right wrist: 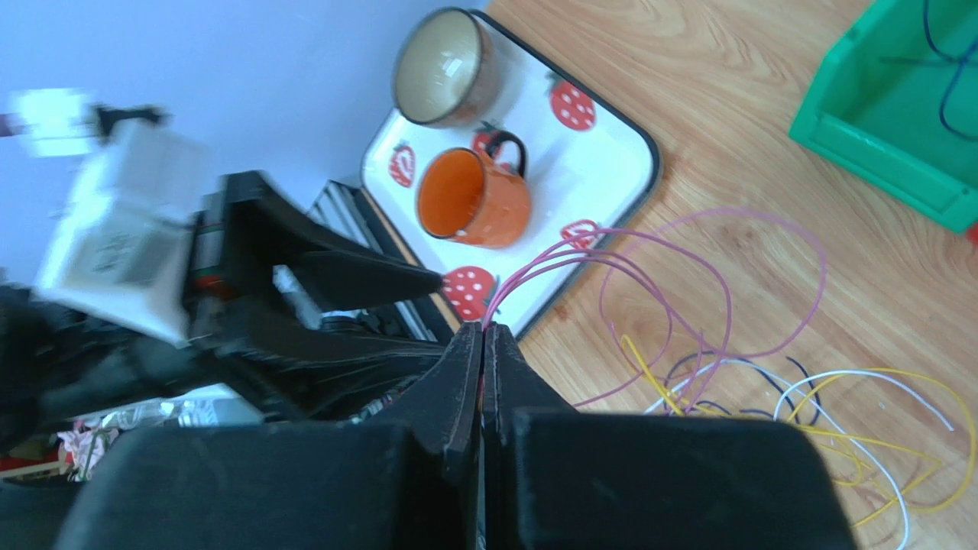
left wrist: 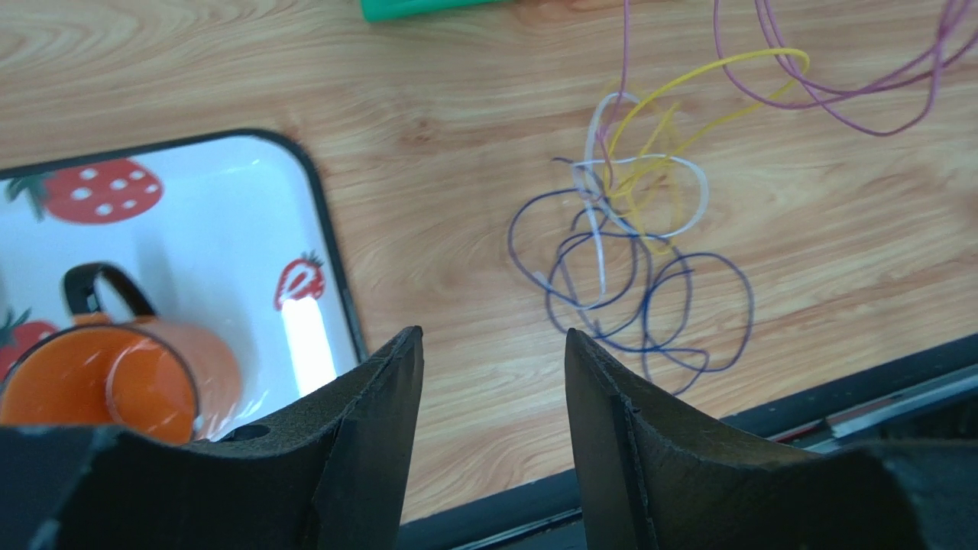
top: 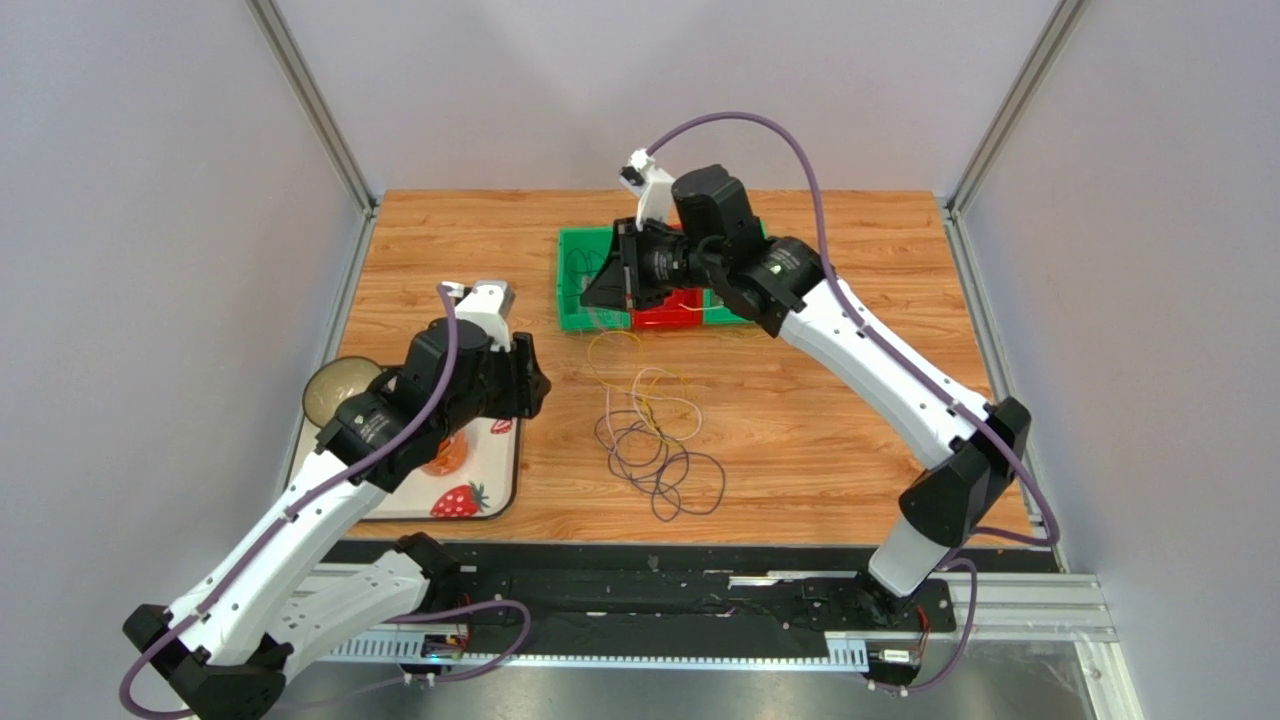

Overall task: Untangle the cables
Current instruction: Untie the cable.

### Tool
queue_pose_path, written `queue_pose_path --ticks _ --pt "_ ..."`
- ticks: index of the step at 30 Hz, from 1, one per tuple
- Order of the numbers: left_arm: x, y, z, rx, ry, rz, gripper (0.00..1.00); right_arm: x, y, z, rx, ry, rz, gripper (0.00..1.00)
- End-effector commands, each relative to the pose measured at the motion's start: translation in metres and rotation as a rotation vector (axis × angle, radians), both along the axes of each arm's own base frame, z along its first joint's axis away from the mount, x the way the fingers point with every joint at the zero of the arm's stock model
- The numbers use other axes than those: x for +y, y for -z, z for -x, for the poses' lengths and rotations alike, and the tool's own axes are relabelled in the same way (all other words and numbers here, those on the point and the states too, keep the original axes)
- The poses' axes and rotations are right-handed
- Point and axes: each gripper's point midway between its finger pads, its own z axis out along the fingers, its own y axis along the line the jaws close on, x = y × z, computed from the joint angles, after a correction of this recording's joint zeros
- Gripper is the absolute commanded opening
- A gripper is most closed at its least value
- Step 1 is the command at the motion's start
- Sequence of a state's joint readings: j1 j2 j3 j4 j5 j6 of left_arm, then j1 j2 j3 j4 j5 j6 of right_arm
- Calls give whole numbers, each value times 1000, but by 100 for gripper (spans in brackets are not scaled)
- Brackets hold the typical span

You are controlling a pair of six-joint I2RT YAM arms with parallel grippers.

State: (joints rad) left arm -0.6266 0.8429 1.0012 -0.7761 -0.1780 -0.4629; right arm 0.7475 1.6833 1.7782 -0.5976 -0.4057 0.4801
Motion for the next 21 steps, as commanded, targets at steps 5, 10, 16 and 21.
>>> queue_pose_path --ticks 5,10,16,21 --pt "-61 -35 -24 -141 154 256 57 -24 -137 38 -276 -103 -284 0" --pt "-84 -39 -38 -203 198 341 57 -42 -175 55 -359 -95 -355 0" --pt "-106 -31 -51 -199 242 387 57 -53 -214 69 -433 -96 -427 0" --pt "-112 -7 -64 -161 215 372 57 -64 -250 84 -494 -107 -507 0"
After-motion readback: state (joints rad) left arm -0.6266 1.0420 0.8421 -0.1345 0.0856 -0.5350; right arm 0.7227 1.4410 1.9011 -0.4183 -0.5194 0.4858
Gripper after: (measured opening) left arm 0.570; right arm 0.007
